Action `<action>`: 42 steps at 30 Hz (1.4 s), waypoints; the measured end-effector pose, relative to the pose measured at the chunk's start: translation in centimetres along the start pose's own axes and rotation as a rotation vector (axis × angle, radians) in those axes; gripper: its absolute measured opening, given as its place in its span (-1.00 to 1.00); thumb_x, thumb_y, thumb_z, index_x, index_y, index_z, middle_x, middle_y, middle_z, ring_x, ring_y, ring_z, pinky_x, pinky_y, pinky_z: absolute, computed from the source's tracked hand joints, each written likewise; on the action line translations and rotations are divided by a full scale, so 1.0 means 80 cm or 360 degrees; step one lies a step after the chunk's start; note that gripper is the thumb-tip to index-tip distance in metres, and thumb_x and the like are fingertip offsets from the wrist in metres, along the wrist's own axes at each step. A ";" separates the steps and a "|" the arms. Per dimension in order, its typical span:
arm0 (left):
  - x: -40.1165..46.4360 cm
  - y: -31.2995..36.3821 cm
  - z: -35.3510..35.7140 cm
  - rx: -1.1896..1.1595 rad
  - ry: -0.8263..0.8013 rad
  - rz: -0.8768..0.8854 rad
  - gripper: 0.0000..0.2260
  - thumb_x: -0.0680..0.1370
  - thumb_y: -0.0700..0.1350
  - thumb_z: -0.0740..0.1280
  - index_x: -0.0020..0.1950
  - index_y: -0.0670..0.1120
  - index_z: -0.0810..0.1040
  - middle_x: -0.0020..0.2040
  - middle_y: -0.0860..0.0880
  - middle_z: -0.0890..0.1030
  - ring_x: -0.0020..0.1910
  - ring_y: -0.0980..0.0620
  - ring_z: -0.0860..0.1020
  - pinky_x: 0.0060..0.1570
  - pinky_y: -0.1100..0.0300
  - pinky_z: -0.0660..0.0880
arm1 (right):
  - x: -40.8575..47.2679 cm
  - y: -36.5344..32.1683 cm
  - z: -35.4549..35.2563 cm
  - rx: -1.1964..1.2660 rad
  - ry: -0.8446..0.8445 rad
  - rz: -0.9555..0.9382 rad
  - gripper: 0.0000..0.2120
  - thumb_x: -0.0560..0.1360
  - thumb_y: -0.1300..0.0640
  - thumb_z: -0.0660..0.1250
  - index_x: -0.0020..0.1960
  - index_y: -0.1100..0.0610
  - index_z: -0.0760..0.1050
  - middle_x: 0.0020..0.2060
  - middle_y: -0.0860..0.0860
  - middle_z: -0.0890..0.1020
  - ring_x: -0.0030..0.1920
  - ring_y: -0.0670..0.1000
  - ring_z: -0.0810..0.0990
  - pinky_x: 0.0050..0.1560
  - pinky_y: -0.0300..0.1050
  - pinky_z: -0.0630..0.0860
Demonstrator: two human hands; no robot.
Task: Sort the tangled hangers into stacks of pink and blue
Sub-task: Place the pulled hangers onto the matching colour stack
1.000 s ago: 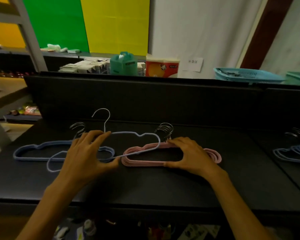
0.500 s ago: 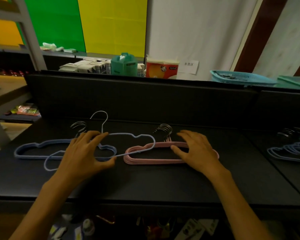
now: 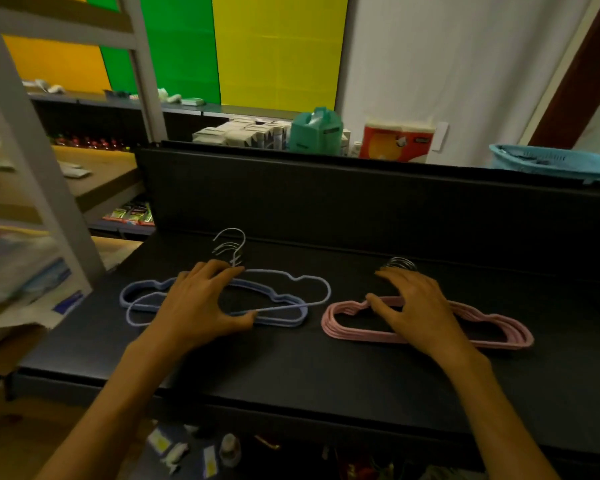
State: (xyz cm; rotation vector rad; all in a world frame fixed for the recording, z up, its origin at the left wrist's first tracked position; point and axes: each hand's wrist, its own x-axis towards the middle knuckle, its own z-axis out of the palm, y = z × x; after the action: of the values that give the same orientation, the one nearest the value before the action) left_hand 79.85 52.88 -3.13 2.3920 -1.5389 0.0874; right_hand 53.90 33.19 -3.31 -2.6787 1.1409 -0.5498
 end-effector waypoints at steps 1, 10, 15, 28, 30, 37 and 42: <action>0.006 -0.008 0.000 -0.0004 -0.0038 0.0031 -0.23 0.35 0.36 0.34 0.48 0.11 0.21 0.40 0.02 0.30 0.34 0.04 0.29 0.31 0.07 0.29 | 0.002 -0.006 0.004 0.0014 0.0032 0.0011 -0.45 0.48 -0.21 0.26 0.42 -0.08 0.28 0.41 -0.05 0.34 0.43 -0.02 0.22 0.40 -0.07 0.14; 0.032 -0.065 0.005 0.0011 -0.0264 0.0220 -0.22 0.36 0.39 0.30 0.49 0.14 0.15 0.41 0.05 0.26 0.35 0.06 0.25 0.31 0.11 0.21 | 0.005 -0.043 0.030 -0.0026 0.0106 0.0121 -0.48 0.47 -0.18 0.27 0.38 -0.04 0.34 0.36 -0.02 0.41 0.39 -0.02 0.30 0.40 -0.05 0.15; 0.031 -0.072 0.008 0.0010 -0.0298 0.0276 -0.21 0.35 0.42 0.28 0.49 0.13 0.15 0.41 0.05 0.27 0.35 0.07 0.25 0.31 0.13 0.21 | 0.001 -0.059 0.035 -0.0075 0.0138 0.0156 -0.49 0.48 -0.15 0.29 0.37 -0.01 0.36 0.35 0.00 0.43 0.38 -0.01 0.32 0.38 -0.07 0.15; 0.041 -0.039 -0.002 0.0097 -0.0291 0.0303 -0.28 0.44 0.37 0.19 0.51 0.11 0.10 0.49 0.01 0.17 0.45 -0.02 0.15 0.40 -0.04 0.15 | -0.039 -0.060 0.019 -0.0071 0.0142 0.0279 -0.49 0.46 -0.16 0.31 0.37 -0.06 0.34 0.34 -0.06 0.41 0.37 -0.05 0.30 0.38 -0.10 0.16; 0.044 -0.012 -0.002 0.0111 -0.0219 0.0335 -0.32 0.48 0.32 0.20 0.52 0.10 0.09 0.50 0.00 0.17 0.47 -0.03 0.14 0.41 -0.04 0.13 | -0.049 -0.053 0.008 -0.0109 0.0164 0.0287 -0.48 0.47 -0.15 0.31 0.39 -0.06 0.33 0.36 -0.06 0.39 0.39 -0.04 0.28 0.38 -0.13 0.14; 0.056 0.106 0.018 0.0055 -0.0134 0.0569 -0.33 0.50 0.26 0.22 0.52 0.05 0.10 0.48 -0.01 0.21 0.44 -0.05 0.18 0.38 -0.02 0.17 | -0.107 0.017 -0.038 -0.0140 0.0180 0.0383 -0.46 0.46 -0.14 0.31 0.40 -0.06 0.30 0.37 -0.09 0.37 0.39 -0.07 0.28 0.41 -0.07 0.18; 0.055 0.221 0.037 0.0031 -0.0132 0.0710 -0.33 0.50 0.26 0.21 0.52 0.05 0.09 0.48 -0.02 0.21 0.43 -0.05 0.19 0.38 -0.02 0.17 | -0.168 0.105 -0.085 -0.0208 0.0242 0.0525 -0.47 0.48 -0.16 0.29 0.40 -0.05 0.31 0.38 -0.08 0.37 0.38 -0.05 0.29 0.40 -0.11 0.16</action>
State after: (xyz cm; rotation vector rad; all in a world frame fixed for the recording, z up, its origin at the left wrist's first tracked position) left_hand 65.52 41.43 -1.28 2.0443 -2.0928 0.0975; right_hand 37.13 36.98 -3.18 -2.5050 1.6725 -0.6467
